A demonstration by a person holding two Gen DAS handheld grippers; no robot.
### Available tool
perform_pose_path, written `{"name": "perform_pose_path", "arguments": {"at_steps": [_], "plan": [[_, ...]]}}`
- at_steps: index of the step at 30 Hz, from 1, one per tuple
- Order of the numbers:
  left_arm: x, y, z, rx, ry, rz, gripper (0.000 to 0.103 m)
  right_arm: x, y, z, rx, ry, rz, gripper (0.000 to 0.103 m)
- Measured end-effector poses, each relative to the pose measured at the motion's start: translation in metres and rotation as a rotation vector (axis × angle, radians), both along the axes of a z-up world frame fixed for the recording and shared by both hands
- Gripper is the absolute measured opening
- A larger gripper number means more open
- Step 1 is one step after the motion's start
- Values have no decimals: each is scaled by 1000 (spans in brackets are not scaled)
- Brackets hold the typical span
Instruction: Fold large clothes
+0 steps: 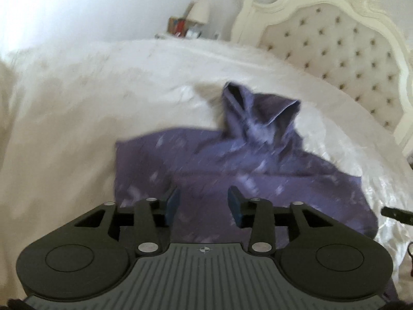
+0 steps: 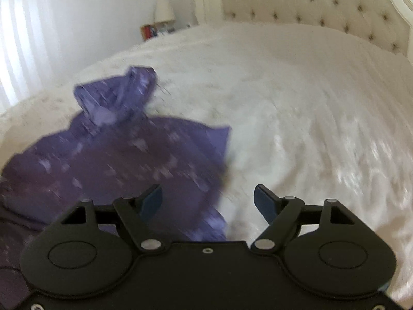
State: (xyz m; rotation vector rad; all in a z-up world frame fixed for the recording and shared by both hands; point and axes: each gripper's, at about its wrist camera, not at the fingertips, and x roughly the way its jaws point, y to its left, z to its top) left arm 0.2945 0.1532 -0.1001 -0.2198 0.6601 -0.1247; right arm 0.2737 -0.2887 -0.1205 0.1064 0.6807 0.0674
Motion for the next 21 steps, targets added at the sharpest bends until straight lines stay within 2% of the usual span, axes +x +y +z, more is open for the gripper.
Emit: {"name": "perform_pose_path", "arguments": {"at_steps": [3,10,15,21], "plan": [[10,-13,9,-11,-18,-35,45,10,14,11,23,-21,39,80],[41,-33,-6,-13,5,-52,48,47,56,21,48,-68,120,80],[68,-43,-16,-14,36,-63,50,87,90,21,9,-87,182,80],[111,-49,-16,-20,24,-56,50,137,116,15,-49,-85,208,80]]}}
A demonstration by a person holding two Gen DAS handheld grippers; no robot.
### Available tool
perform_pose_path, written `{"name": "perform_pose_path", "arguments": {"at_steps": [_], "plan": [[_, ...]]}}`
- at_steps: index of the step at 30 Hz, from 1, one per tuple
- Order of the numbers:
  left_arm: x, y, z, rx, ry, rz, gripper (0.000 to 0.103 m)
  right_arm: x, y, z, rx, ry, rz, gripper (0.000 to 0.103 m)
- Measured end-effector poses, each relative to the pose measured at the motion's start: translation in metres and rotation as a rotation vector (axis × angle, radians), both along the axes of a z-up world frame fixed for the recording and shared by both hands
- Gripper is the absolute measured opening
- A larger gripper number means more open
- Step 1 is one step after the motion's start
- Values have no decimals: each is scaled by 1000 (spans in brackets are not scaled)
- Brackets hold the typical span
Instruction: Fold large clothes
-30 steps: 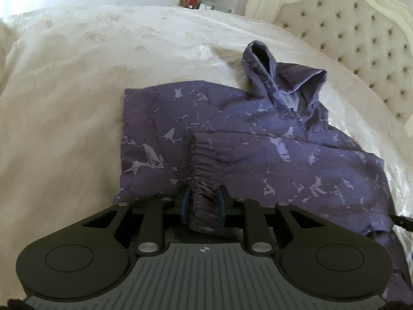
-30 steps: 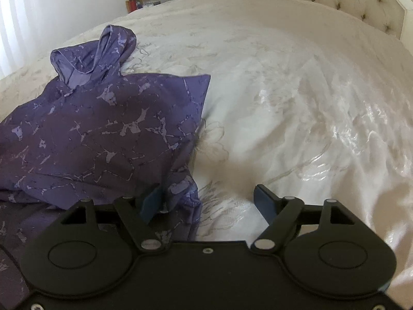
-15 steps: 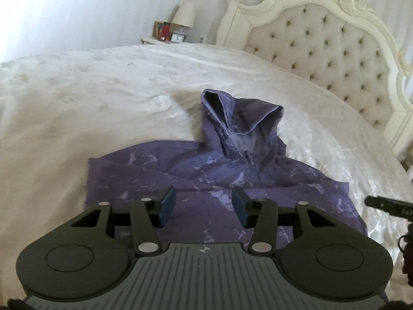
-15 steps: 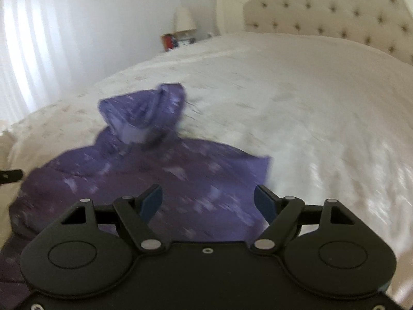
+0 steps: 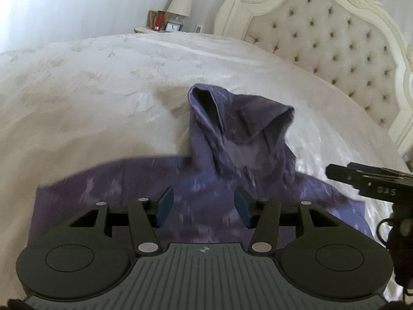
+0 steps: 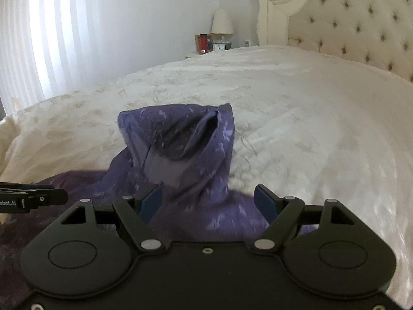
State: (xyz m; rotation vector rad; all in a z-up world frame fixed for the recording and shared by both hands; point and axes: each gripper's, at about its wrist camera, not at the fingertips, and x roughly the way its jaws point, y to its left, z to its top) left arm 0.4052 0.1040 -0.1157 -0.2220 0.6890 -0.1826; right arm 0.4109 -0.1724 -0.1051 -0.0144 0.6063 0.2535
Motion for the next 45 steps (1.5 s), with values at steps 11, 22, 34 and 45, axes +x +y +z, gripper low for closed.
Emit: {"name": "perform_pose_path", "arguments": {"at_steps": [11,22,34,45], "plan": [[49,4,-15,-14,-2,20,51,84,14,-34,59,-38,-110,80],[82,0,-17,-17,-71,11,51,111,-41,-105,294,-38,-262,79],[122,-16,-25,105,-87,11,52,91,-61,-100,407,-96,-245,103],[137,-31,-26,161,-89,3,52,88,-64,-78,436,-125,-158,102]]}}
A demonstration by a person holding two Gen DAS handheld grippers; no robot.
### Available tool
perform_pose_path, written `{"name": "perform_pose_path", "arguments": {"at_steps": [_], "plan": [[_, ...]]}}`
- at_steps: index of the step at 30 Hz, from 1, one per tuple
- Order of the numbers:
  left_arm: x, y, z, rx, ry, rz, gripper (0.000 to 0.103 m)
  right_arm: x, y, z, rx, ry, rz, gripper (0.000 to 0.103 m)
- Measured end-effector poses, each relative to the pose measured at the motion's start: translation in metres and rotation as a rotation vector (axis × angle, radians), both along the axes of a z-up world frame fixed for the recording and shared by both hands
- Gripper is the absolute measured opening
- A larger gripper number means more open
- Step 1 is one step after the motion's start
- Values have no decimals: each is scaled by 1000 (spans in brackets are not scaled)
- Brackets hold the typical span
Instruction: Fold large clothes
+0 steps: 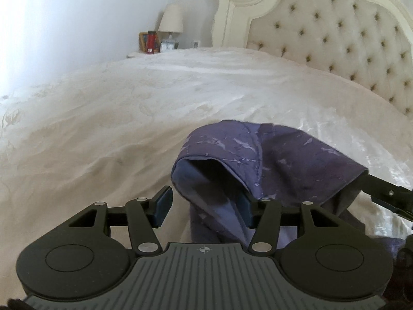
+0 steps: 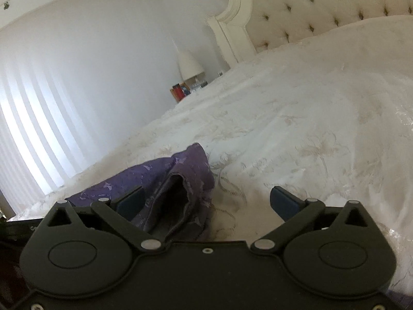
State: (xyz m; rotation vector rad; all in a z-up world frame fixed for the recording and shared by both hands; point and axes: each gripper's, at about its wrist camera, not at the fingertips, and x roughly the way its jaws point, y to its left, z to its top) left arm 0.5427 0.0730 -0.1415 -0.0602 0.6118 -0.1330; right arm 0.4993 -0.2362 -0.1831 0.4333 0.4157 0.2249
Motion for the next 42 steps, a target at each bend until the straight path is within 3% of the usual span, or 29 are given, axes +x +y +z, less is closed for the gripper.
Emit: {"name": "perform_pose_path", "arguments": {"at_steps": [3,6,9,12,16,22,27,32,35,40,42], "plan": [[2,11,-8,34,46,41,55,13,-10,-9,-9,113,-94,102],[6,25,-21,56,95,51,66,20,-35,-27,140,198,-117,97],[6,39,-28,1,109,68,71,20,-35,-29,134,196,-124,96],[2,38,-24,26,105,57,71,21,-29,-29,102,188,-129,96],[-17,44,-2,-13,88,-6,69,20,-34,-29,137,170,-107,100],[-64,32,49,9,-51,-118,70,17,-36,-21,175,153,-85,100],[-40,0,60,28,-95,-127,70,11,-42,-14,241,133,-48,101],[11,-10,39,-13,-17,-56,70,7,-41,-9,269,90,-15,101],[29,5,15,-48,89,17,70,7,-43,-10,286,88,-9,101],[52,20,-21,22,259,62,74,9,-44,-15,321,108,5,101],[52,22,-24,14,256,63,76,10,-44,-17,333,115,7,101]]}}
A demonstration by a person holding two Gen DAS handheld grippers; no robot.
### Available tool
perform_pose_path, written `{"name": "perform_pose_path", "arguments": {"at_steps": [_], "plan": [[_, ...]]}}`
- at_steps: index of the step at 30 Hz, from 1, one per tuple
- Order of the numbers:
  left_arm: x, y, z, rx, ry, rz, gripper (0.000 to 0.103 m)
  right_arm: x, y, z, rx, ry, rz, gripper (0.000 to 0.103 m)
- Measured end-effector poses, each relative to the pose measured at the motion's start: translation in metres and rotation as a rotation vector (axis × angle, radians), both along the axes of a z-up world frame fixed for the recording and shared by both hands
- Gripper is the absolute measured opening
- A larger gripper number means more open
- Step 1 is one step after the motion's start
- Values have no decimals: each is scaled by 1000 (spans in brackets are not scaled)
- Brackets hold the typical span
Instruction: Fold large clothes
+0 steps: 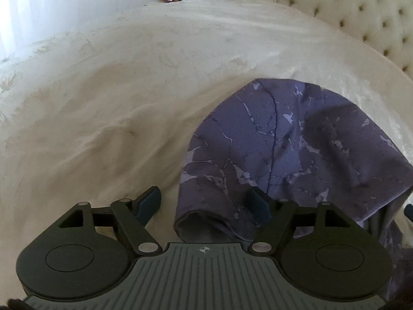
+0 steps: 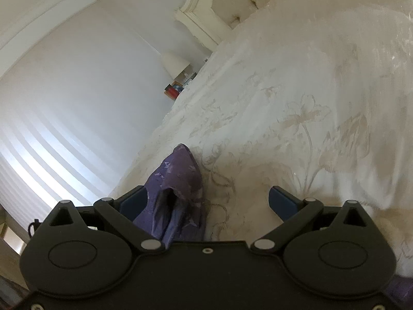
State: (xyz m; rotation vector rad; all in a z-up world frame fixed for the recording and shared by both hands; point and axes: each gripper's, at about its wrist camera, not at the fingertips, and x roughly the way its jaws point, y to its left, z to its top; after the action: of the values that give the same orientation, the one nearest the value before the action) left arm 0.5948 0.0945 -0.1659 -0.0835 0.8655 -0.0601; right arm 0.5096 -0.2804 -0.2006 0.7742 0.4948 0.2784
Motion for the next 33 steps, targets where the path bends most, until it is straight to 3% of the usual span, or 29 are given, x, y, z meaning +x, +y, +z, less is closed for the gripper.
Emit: {"name": "perform_pose_path", "arguments": {"at_steps": [4,5,6,7,8,14,18,22,26,30,33], "plan": [[-2,2,2,-35,-6,-5,75,1,-2,-1,24,-15,7,101],[-1,2,3,-55,-13,-14,70,0,-2,-1,27,-20,12,101],[-3,3,4,-85,-34,-31,30,1,-1,-2,29,-25,16,101],[-7,4,8,-119,-76,-61,11,1,-1,-2,30,-28,20,101],[-11,-1,15,-116,-122,-71,8,1,-1,-2,32,-31,22,101],[-59,-32,53,33,-387,-281,8,4,-10,-13,93,-17,-8,101],[-89,-38,69,7,-475,-342,8,6,-19,-22,142,-22,-27,101],[-121,-34,75,-15,-554,-411,8,1,-23,-33,162,-89,-64,100],[-157,-33,72,33,-614,-515,8,-3,-22,-42,163,-169,-86,99],[-190,-38,53,83,-601,-603,8,-1,-34,-54,255,-172,-110,96],[-212,-40,33,120,-573,-645,8,5,-31,-54,219,-142,-98,95]]}}
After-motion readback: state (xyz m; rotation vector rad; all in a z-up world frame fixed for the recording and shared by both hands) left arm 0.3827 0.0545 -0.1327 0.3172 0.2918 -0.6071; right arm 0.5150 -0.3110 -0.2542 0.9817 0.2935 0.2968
